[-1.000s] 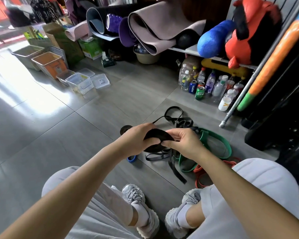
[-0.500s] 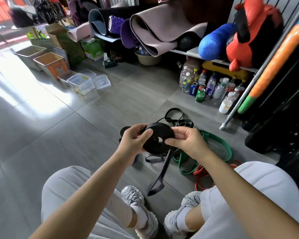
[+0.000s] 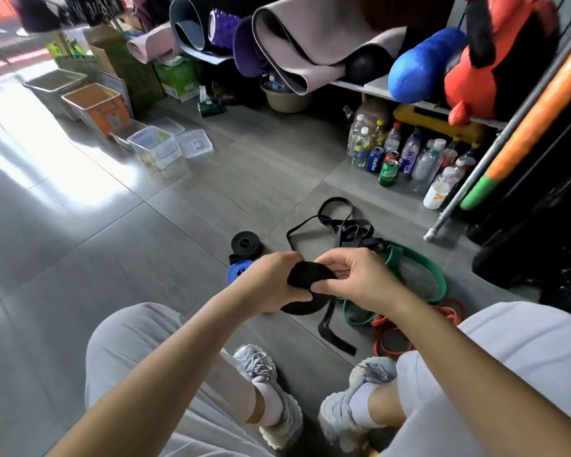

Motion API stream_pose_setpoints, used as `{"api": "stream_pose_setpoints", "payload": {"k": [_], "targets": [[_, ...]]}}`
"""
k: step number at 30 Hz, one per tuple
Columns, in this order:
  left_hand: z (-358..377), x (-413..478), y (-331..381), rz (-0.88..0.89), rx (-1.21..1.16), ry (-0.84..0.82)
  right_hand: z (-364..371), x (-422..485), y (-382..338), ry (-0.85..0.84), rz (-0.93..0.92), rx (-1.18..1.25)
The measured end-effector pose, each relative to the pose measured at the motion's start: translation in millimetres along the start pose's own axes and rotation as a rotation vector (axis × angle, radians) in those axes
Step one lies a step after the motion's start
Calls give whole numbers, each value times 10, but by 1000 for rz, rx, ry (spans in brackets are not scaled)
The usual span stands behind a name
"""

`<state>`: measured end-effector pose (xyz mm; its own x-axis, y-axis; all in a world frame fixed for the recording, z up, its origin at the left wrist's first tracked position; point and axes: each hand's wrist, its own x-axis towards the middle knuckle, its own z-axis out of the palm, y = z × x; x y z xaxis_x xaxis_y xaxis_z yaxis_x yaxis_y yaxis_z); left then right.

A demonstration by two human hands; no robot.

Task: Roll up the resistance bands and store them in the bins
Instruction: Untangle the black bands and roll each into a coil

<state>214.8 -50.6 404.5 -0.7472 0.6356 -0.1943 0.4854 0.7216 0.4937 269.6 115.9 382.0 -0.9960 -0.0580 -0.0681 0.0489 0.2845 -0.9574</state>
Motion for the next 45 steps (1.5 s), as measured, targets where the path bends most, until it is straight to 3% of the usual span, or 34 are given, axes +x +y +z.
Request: {"api": "stream_pose_setpoints", "payload": {"k": [11, 15, 18, 24, 27, 29, 32, 35, 40, 45], "targets": [[128, 69, -237, -133, -848, 155, -78, -11, 239, 22, 113, 80], [108, 145, -271, -188, -1215, 213, -7, 83, 142, 175, 33, 165], [76, 203, -198, -176, -1331, 195, -53, 120, 71, 247, -26, 162], [179, 207, -162, -223, -1482, 101, -91, 52, 44, 186, 14, 300], [177, 156, -122, -253, -1372, 78, -80, -18, 70, 185, 46, 283], [87, 134, -88, -197, -933, 143, -114, -53, 39, 172, 50, 242], [-54, 68, -14, 148, -237, 240, -188, -69, -45, 121, 38, 41], [-96, 89, 91, 386, 139, 118, -302, -82, -195, 40, 54, -78], [-148, 329, 192, 429, -6, 130, -608, -5, -363, 60, 39, -75], [-16, 427, 120, 332, -165, 205, -592, 91, -129, 85, 127, 60]]}}
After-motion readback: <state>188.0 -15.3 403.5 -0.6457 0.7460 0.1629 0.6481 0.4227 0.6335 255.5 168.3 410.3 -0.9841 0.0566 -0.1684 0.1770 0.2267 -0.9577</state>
